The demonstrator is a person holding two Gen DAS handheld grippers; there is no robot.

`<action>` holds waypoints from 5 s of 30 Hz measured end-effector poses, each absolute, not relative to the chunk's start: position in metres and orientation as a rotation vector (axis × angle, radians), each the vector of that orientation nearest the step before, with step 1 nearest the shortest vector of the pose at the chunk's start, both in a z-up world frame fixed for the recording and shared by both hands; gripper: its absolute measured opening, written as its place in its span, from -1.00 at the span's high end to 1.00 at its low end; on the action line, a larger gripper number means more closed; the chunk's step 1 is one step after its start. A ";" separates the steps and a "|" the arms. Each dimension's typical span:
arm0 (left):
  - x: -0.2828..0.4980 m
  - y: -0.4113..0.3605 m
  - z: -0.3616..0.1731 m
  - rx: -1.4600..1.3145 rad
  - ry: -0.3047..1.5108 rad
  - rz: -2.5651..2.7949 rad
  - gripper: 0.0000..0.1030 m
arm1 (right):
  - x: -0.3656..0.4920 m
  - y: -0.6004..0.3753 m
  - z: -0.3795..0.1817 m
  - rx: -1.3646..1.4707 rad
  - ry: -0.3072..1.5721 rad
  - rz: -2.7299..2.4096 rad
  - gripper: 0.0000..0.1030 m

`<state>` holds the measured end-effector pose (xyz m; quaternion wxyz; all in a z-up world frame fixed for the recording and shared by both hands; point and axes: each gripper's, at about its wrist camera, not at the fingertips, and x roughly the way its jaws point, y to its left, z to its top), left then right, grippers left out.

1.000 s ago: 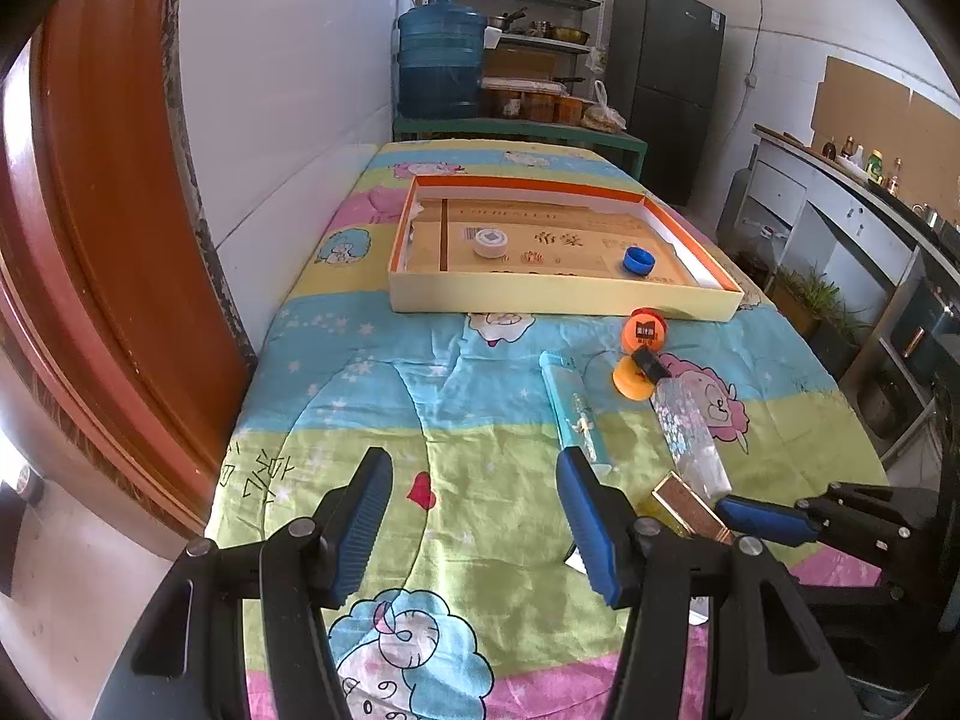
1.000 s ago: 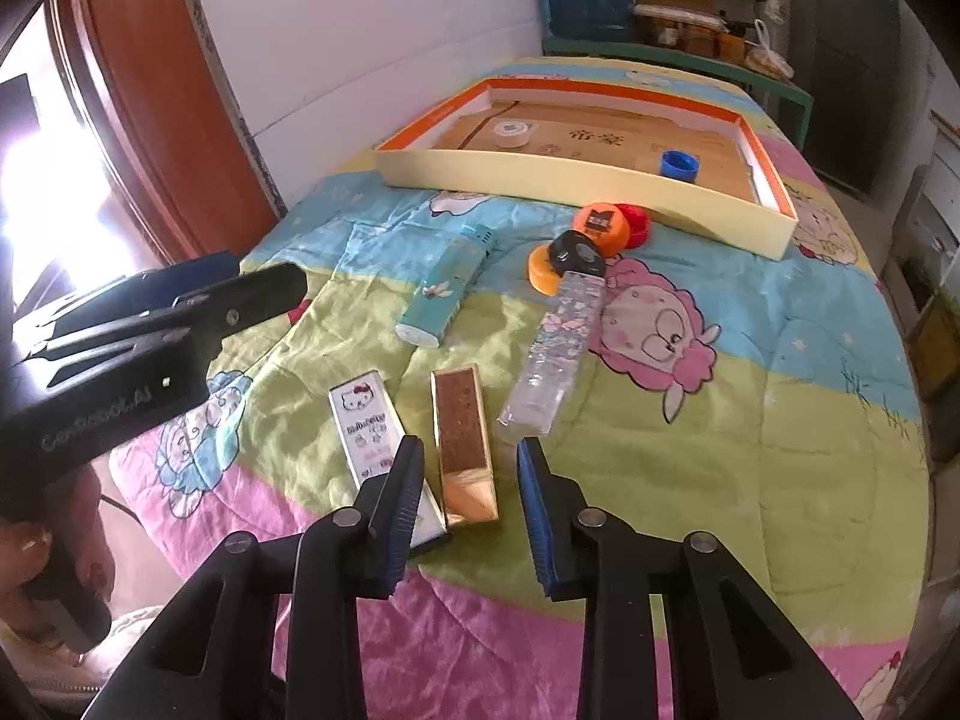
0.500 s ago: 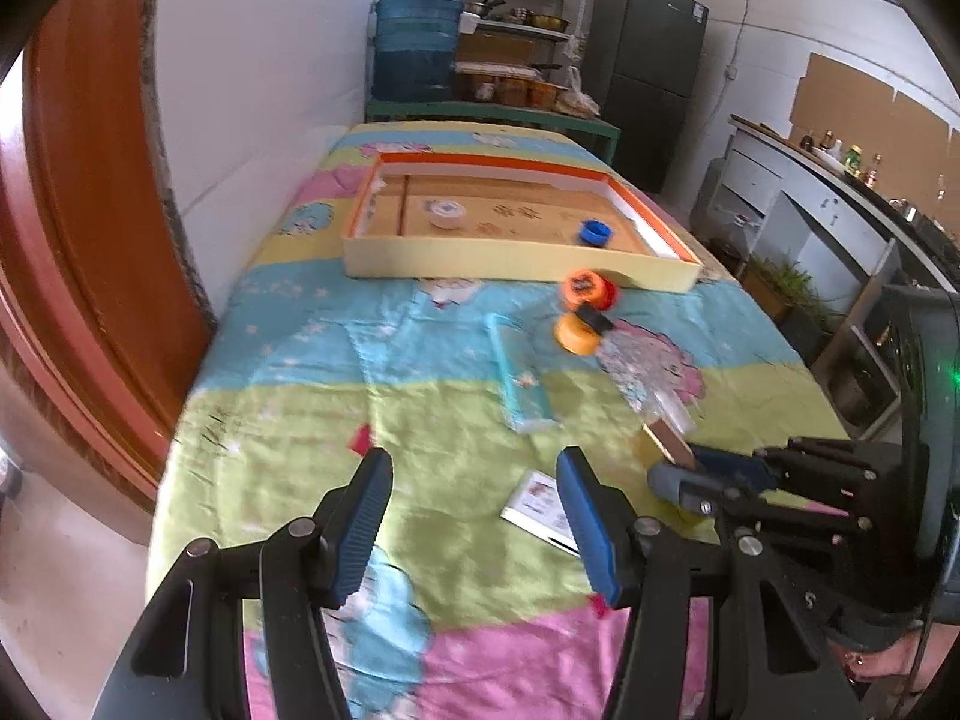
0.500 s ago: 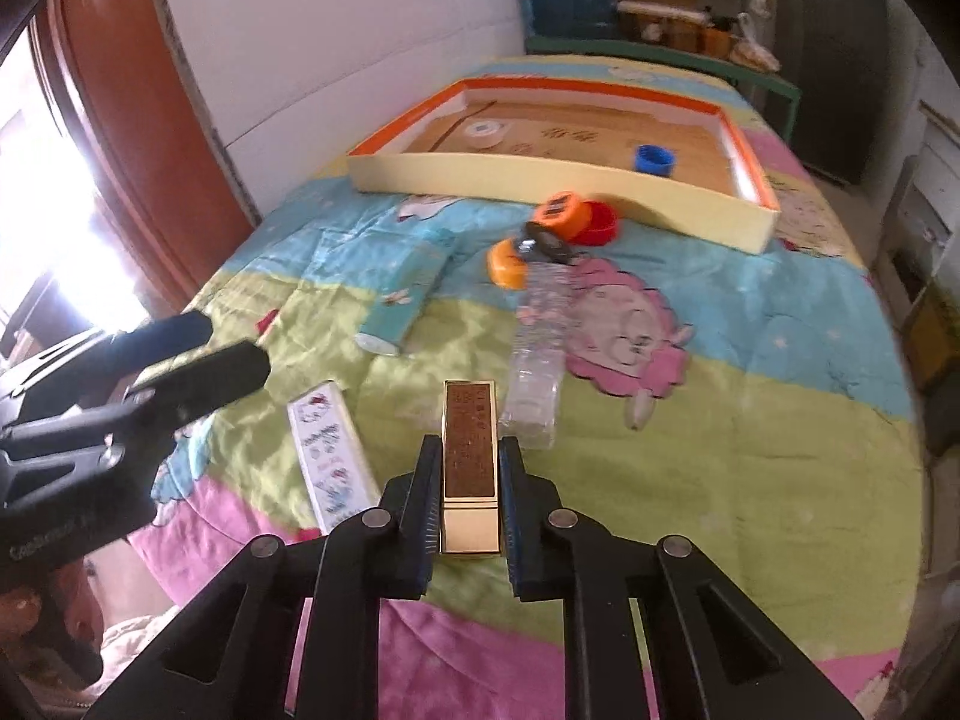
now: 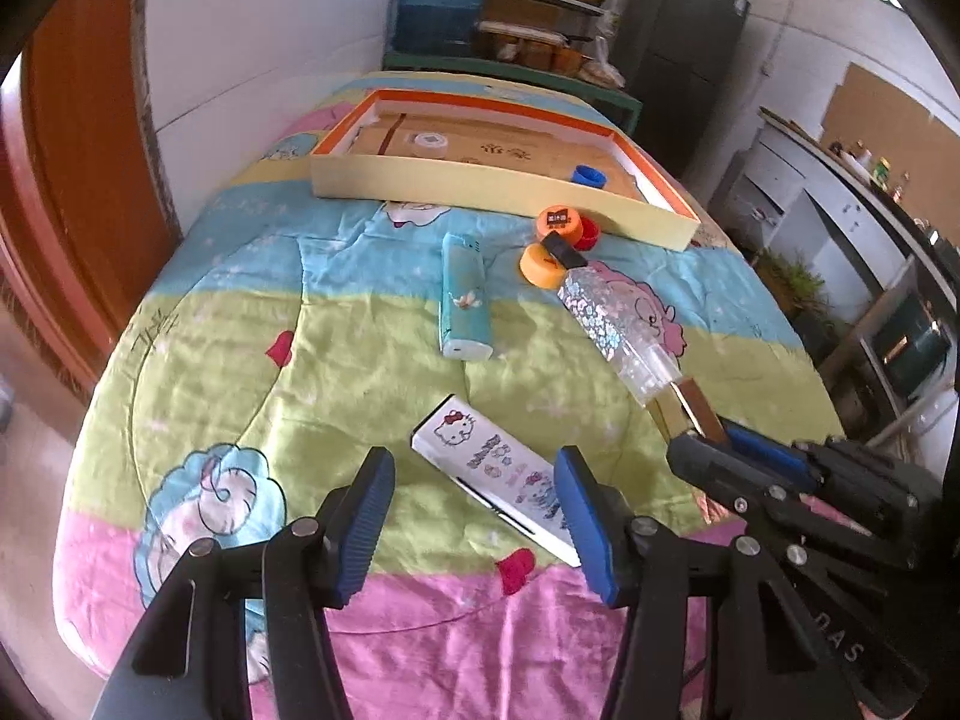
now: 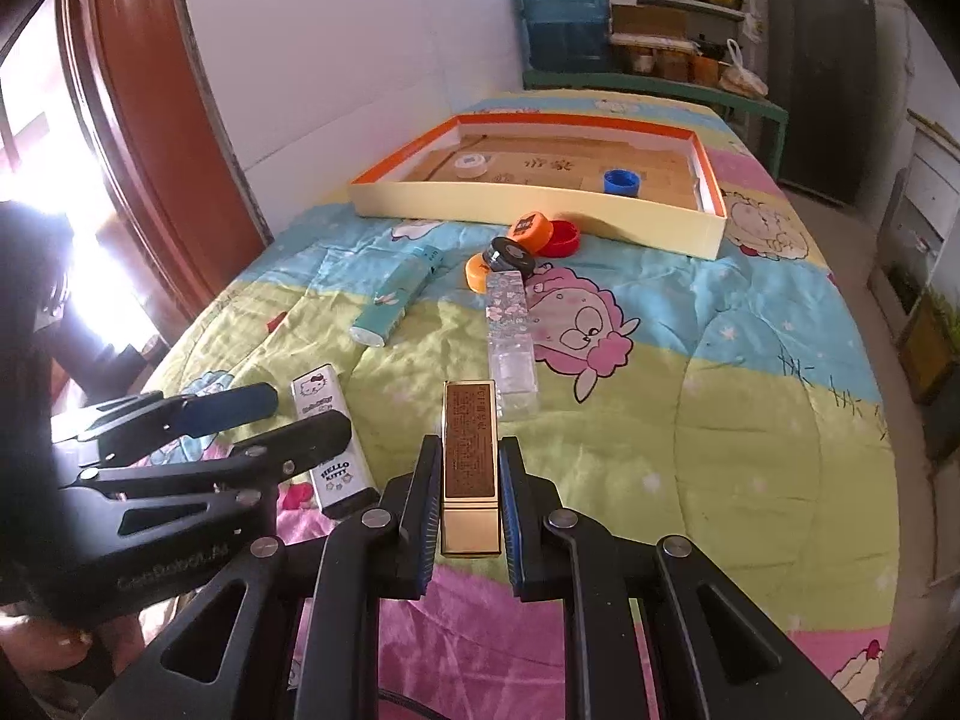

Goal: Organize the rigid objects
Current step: 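Grasp the gold rectangular box with the right tool while the left tool grasps the Hello Kitty box, then carry the Hello Kitty box with the left tool while the right tool carries the gold box into the tray, then lower and open the left tool on the cardboard while the right tool releases the gold box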

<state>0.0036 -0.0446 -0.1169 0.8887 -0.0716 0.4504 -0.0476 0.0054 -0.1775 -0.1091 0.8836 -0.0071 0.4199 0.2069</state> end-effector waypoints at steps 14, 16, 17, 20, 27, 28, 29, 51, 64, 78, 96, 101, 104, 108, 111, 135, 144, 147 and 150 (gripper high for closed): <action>0.017 -0.064 -0.123 -0.168 0.957 -0.002 -0.07 | 0.007 -0.203 -0.107 0.063 0.836 0.493 0.65; 0.018 -0.064 -0.123 -0.170 0.945 -0.040 0.32 | 0.008 -0.205 -0.106 0.070 0.833 0.496 0.65; 0.019 -0.063 -0.123 -0.181 0.947 -0.065 0.37 | 0.009 -0.206 -0.106 0.073 0.831 0.499 0.65; 0.020 -0.062 -0.122 -0.184 0.953 -0.100 0.44 | 0.011 -0.207 -0.108 0.082 0.835 0.506 0.65; 0.020 -0.064 -0.120 -0.150 0.946 -0.110 0.46 | 0.012 -0.206 -0.108 0.082 0.839 0.518 0.65; 0.020 -0.064 -0.119 -0.148 0.944 -0.112 0.46 | 0.012 -0.206 -0.108 0.081 0.838 0.518 0.65; 0.020 -0.064 -0.118 -0.146 0.943 -0.113 0.46 | 0.013 -0.206 -0.106 0.079 0.834 0.518 0.65; 0.035 -0.048 -0.081 -0.104 0.817 -0.129 0.52 | 0.044 -0.192 -0.086 0.073 0.798 0.499 0.65; 0.063 -0.035 -0.058 -0.067 0.754 -0.138 0.52 | 0.070 -0.179 -0.067 0.047 0.760 0.461 0.65; 0.098 -0.025 -0.041 -0.054 0.713 -0.158 0.51 | 0.106 -0.173 -0.051 0.050 0.744 0.417 0.65; 0.173 -0.031 -0.036 -0.041 0.706 -0.147 0.51 | 0.177 -0.186 -0.043 0.055 0.744 0.350 0.65; 0.193 -0.034 -0.038 -0.033 0.712 -0.133 0.51 | 0.196 -0.189 -0.043 0.061 0.746 0.343 0.65; 0.205 -0.037 -0.040 -0.031 0.720 -0.131 0.51 | 0.205 -0.191 -0.043 0.057 0.746 0.333 0.65; 0.221 -0.041 -0.043 -0.028 0.733 -0.130 0.51 | 0.221 -0.199 -0.044 0.064 0.750 0.320 0.65; 0.235 -0.044 -0.045 -0.021 0.744 -0.134 0.51 | 0.234 -0.207 -0.045 0.063 0.754 0.304 0.65; 0.318 -0.070 -0.097 -0.029 0.928 -0.147 0.51 | 0.324 -0.220 -0.095 0.043 0.929 0.230 0.65; 0.329 -0.067 -0.114 -0.083 0.969 -0.181 0.51 | 0.338 -0.214 -0.113 0.036 0.978 0.229 0.65; 0.328 -0.068 -0.114 -0.080 0.958 -0.183 0.51 | 0.339 -0.213 -0.118 0.036 0.986 0.227 0.65; 0.328 -0.067 -0.114 -0.089 0.948 -0.187 0.51 | 0.340 -0.213 -0.119 0.039 0.987 0.225 0.64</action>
